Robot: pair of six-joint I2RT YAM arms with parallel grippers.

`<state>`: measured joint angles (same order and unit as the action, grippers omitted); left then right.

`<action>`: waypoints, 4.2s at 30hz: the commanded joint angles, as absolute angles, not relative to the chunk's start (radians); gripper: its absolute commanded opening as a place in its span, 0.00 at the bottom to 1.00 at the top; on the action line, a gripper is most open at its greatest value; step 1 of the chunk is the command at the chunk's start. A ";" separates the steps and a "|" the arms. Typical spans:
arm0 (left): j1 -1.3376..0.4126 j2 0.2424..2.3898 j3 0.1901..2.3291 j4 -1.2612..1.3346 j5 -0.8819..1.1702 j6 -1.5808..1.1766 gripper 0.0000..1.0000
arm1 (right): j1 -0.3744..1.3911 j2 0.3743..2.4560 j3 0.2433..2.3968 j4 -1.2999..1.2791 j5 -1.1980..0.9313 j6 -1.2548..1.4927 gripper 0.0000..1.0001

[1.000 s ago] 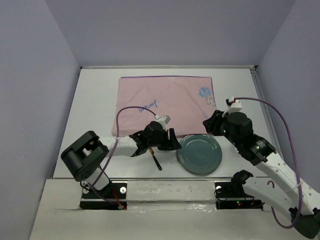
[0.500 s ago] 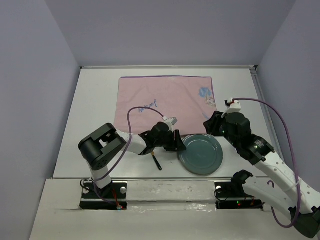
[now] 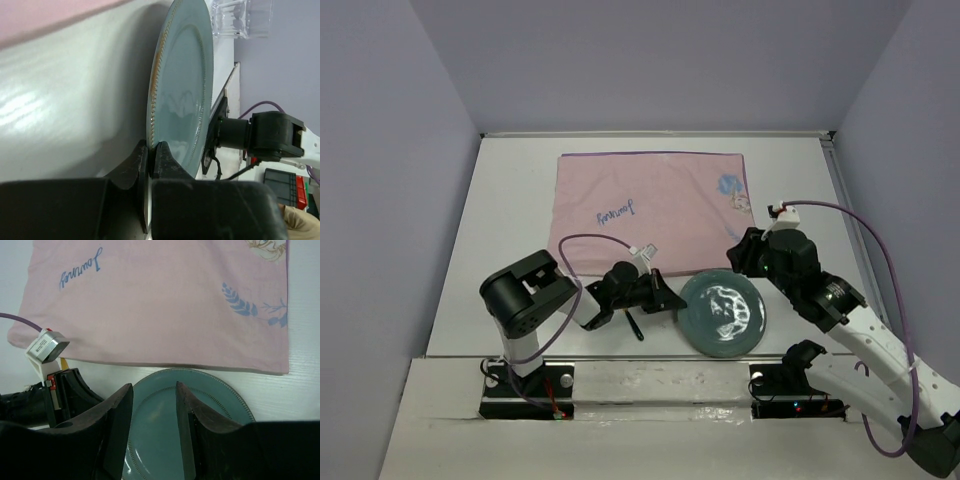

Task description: Set the dinner table for one person

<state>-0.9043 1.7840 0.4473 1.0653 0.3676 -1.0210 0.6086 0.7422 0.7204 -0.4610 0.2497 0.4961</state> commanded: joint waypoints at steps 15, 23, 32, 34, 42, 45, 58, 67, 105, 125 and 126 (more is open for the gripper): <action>-0.732 1.235 0.396 1.046 0.457 -1.068 0.00 | 0.607 0.741 0.796 -0.425 0.183 0.474 0.52; -0.504 1.264 0.486 1.130 0.482 -1.097 0.00 | 0.607 0.781 0.810 -0.403 0.181 0.459 0.53; -0.345 1.500 0.681 1.200 0.453 -1.086 0.00 | 0.607 0.816 0.807 -0.379 0.169 0.453 0.53; -0.319 1.566 0.701 1.238 0.456 -1.106 0.00 | 0.607 0.816 0.802 -0.377 0.170 0.449 0.53; -0.275 1.752 0.768 1.299 0.468 -1.123 0.00 | 0.607 0.825 0.785 -0.371 0.172 0.443 0.53; -0.273 1.798 0.784 1.295 0.466 -1.109 0.00 | 0.607 0.845 0.776 -0.357 0.153 0.446 0.53; -0.239 1.911 0.712 1.275 0.462 -1.092 0.20 | 0.607 0.862 0.758 -0.339 0.153 0.454 0.53; -0.239 1.846 0.651 1.151 0.384 -1.009 0.96 | 0.607 0.851 0.755 -0.344 0.193 0.469 0.53; -0.818 0.631 0.773 -0.054 -0.129 -0.144 0.99 | 0.210 0.954 0.695 -0.709 0.719 0.870 0.56; -0.787 0.572 0.758 -0.043 -0.147 -0.146 0.99 | 0.187 1.118 1.010 -0.508 0.502 0.445 0.00; -0.769 0.571 0.758 -0.043 -0.147 -0.149 0.99 | 0.237 1.164 1.114 -0.491 0.491 0.422 0.00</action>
